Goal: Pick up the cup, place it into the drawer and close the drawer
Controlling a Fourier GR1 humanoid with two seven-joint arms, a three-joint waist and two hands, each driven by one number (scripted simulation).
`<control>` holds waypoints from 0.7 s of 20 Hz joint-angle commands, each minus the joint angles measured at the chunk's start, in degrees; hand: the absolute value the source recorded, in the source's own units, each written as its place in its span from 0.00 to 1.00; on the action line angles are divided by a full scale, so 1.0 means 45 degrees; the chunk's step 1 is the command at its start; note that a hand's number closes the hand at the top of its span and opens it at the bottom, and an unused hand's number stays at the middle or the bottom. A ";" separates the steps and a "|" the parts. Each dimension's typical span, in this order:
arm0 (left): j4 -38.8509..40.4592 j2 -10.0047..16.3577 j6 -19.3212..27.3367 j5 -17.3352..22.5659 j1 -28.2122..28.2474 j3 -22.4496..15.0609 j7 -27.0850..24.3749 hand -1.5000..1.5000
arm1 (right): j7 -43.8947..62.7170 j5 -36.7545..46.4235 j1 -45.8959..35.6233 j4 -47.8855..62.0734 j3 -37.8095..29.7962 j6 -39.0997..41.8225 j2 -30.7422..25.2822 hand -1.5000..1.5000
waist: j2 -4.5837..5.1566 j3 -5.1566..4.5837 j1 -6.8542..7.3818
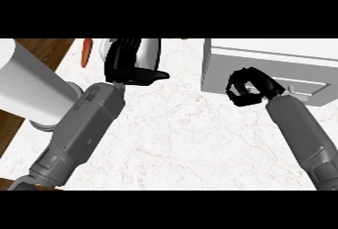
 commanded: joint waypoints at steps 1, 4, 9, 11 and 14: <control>-0.0243 0.0400 -0.0564 0.0066 0.0368 -0.0009 0.0113 0.00 | 0.0796 -0.0209 -0.2109 0.0934 -0.1181 -0.0637 -0.1274 1.00 | 0.0276 -0.0074 0.0436; -0.0396 0.0313 -0.0536 -0.0034 0.0485 -0.0188 0.0204 0.00 | 0.0760 -0.0477 -0.2104 0.0824 -0.1355 -0.0293 -0.1515 1.00 | 0.0317 -0.0064 0.0613; -0.0643 0.0428 -0.0917 0.0139 0.0699 -0.0147 0.0344 0.00 | 0.0784 -0.0866 -0.2119 0.0429 -0.1557 0.0156 -0.1745 1.00 | 0.0310 -0.0077 0.0827; -0.0739 0.0487 -0.1149 0.0113 0.0827 -0.0199 0.0235 0.00 | 0.0756 -0.1057 -0.2067 0.0270 -0.1662 0.0417 -0.1900 1.00 | 0.0326 -0.0085 0.0859; -0.0863 0.0549 -0.1242 0.0182 0.0817 -0.0141 0.0274 0.00 | 0.0823 -0.1260 -0.1926 0.0073 -0.1734 0.0665 -0.1967 1.00 | 0.0339 -0.0085 0.0948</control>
